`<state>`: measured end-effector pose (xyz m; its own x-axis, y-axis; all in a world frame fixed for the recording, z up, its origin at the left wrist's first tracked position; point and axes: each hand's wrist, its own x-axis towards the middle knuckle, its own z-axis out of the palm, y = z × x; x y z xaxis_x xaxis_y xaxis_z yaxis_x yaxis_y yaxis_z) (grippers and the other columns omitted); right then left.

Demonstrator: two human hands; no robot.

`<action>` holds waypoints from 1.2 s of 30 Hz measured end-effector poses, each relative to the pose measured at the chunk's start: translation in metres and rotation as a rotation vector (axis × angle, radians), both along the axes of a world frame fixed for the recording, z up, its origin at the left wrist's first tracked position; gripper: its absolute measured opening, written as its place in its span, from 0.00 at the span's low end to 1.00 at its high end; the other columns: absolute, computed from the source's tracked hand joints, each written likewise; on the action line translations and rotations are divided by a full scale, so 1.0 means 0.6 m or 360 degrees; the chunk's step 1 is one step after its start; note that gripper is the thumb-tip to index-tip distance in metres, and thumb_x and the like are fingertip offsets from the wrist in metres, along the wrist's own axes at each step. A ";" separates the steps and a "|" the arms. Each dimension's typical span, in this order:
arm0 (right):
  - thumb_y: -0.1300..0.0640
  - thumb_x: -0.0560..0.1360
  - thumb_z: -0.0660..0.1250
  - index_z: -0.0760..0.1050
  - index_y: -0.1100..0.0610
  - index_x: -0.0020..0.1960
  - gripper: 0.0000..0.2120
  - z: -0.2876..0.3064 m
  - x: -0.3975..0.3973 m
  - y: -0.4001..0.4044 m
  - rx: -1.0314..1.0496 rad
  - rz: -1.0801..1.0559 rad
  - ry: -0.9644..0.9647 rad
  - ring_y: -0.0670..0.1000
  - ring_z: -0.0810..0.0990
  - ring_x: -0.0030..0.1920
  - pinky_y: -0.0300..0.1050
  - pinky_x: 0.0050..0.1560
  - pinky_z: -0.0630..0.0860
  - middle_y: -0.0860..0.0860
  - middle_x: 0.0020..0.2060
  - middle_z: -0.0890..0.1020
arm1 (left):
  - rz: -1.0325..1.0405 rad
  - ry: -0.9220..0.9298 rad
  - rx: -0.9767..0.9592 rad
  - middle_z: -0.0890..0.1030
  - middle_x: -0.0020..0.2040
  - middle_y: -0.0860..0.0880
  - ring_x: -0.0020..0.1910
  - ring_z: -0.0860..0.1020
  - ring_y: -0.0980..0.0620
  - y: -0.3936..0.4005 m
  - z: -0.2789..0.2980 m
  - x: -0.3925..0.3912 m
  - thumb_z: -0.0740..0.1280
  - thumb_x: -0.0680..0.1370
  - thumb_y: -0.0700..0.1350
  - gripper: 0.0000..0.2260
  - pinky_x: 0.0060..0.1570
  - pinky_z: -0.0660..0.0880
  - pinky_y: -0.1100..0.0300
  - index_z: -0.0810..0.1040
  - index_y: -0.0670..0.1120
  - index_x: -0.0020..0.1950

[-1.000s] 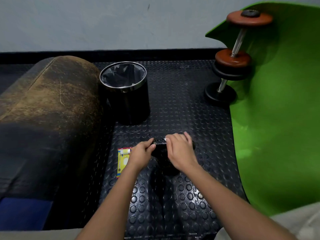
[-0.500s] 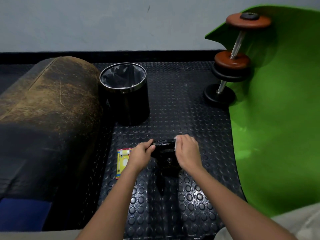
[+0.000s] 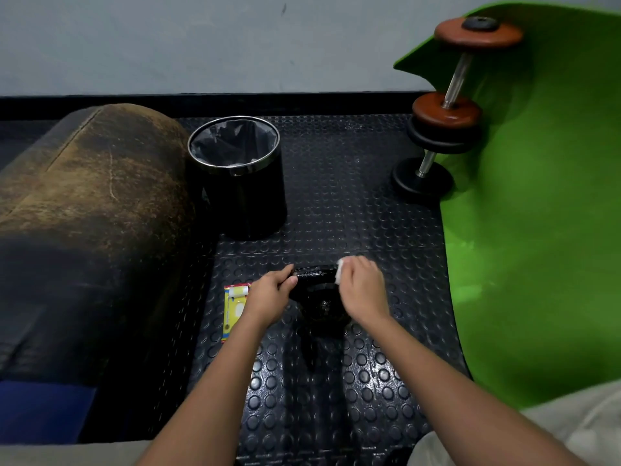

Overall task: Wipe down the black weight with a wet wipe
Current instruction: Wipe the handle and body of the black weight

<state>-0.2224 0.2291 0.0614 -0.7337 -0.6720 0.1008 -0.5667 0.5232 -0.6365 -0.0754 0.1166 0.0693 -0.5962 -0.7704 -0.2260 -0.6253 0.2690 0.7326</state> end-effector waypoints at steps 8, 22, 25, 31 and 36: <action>0.54 0.83 0.53 0.76 0.52 0.65 0.17 -0.019 -0.006 0.039 -0.0202 0.0313 0.0206 0.43 0.73 0.62 0.45 0.71 0.64 0.43 0.60 0.78 | 0.0015 -0.0034 -0.0011 0.73 0.69 0.49 0.68 0.70 0.48 0.005 0.008 0.000 0.60 0.81 0.51 0.19 0.63 0.67 0.58 0.69 0.52 0.72; 0.52 0.82 0.59 0.82 0.52 0.58 0.13 0.002 0.000 0.026 -0.0262 0.0320 0.0207 0.40 0.77 0.56 0.41 0.72 0.62 0.42 0.53 0.83 | 0.0029 -0.0041 -0.0032 0.73 0.69 0.49 0.68 0.70 0.49 0.000 -0.001 -0.003 0.60 0.81 0.51 0.19 0.60 0.66 0.61 0.69 0.52 0.72; 0.51 0.82 0.59 0.82 0.51 0.60 0.14 -0.002 -0.014 0.043 -0.0242 0.0176 0.0049 0.40 0.77 0.57 0.41 0.66 0.71 0.41 0.55 0.83 | 0.0011 -0.0048 -0.0019 0.72 0.70 0.49 0.70 0.69 0.49 0.003 0.000 -0.001 0.60 0.81 0.51 0.19 0.64 0.65 0.59 0.68 0.52 0.72; 0.52 0.83 0.52 0.73 0.53 0.40 0.17 0.001 -0.020 0.014 0.0026 -0.0183 -0.0204 0.51 0.78 0.43 0.46 0.42 0.72 0.47 0.40 0.79 | 0.0015 -0.0028 0.0014 0.73 0.70 0.49 0.70 0.69 0.49 0.005 0.003 0.001 0.60 0.81 0.51 0.19 0.66 0.66 0.57 0.68 0.52 0.72; 0.54 0.83 0.51 0.80 0.54 0.48 0.18 -0.005 0.005 -0.003 0.0011 0.0207 0.0277 0.47 0.78 0.49 0.49 0.72 0.64 0.46 0.45 0.82 | 0.0036 -0.0012 -0.0003 0.73 0.69 0.49 0.69 0.69 0.49 0.003 0.001 0.000 0.60 0.81 0.51 0.19 0.66 0.65 0.58 0.69 0.51 0.72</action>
